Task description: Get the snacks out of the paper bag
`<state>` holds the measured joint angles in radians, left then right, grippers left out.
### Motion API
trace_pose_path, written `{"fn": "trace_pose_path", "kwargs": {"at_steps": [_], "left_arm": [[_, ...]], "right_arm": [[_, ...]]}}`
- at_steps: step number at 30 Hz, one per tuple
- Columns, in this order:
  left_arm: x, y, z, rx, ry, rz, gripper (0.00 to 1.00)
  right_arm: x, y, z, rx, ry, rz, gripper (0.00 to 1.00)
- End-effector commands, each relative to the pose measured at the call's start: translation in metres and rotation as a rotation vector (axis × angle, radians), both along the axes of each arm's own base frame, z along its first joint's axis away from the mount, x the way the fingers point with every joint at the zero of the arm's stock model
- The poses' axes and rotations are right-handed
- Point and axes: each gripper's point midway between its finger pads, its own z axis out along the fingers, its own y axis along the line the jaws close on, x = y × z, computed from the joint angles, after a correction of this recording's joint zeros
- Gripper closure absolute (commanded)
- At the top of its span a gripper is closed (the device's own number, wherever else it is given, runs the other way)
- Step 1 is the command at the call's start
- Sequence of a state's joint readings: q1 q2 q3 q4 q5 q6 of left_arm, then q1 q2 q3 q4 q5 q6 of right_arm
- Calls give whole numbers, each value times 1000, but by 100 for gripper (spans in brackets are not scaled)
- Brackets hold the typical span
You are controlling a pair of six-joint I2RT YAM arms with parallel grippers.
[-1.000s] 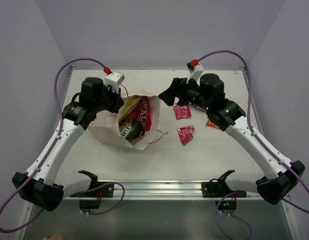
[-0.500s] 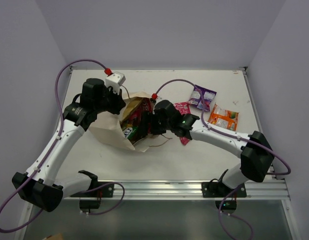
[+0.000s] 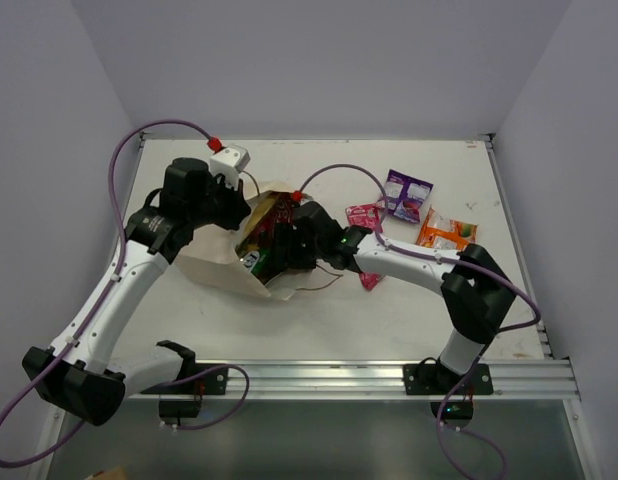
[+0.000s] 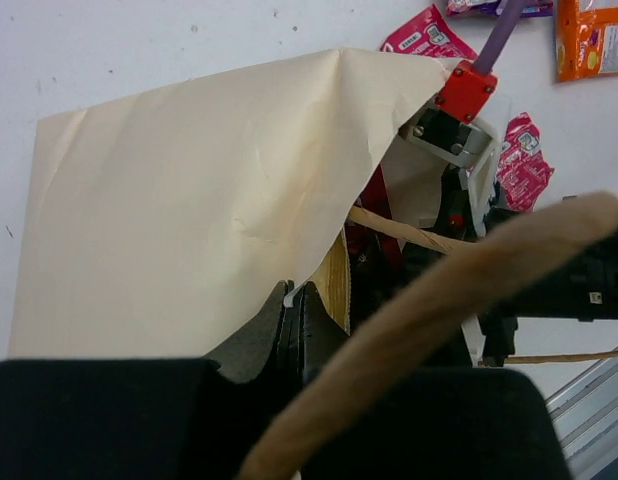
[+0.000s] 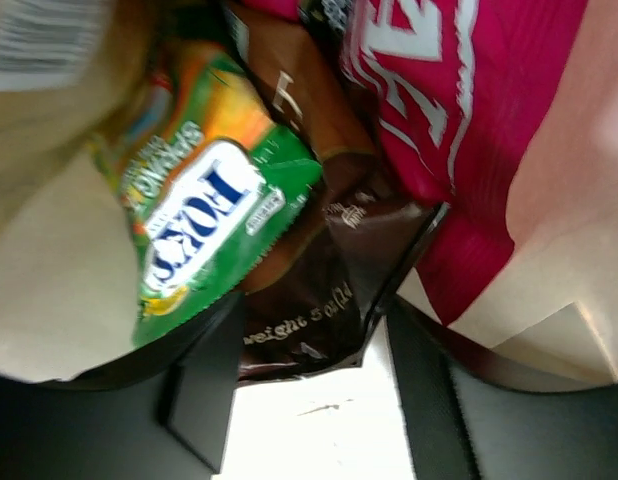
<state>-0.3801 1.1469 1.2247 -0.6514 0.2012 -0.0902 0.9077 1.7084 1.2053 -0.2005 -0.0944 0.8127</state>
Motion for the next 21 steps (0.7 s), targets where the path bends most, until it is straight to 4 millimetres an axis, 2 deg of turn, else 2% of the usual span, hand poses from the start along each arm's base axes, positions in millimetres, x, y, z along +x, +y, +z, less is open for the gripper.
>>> {"fn": "trace_pose_path", "kwargs": {"at_steps": [1,5,8,9,10,13,15,21], "left_arm": [[2,3,28,-23,-79,20,100],[2,7,24,-3,-78,29,100],[4,11,24,14,-86,46,100],[4,12,24,14,-88,47,100],[4,13,25,18,-91,52,100],[6,14,28,24,-101,59,100],[8,15,29,25,-102,65,100],[11,12,35,10,-104,70,100]], "right_arm": [[3,9,8,28,5,-7,41],[3,-1,25,25,-39,-16,37],[5,-11,53,32,-102,-42,36],[4,-14,70,52,-131,-48,35],[4,-13,83,73,-150,-48,35],[5,-9,105,98,-174,-67,36],[1,-1,104,107,-139,-57,37],[-12,28,72,127,-1,-54,43]]}}
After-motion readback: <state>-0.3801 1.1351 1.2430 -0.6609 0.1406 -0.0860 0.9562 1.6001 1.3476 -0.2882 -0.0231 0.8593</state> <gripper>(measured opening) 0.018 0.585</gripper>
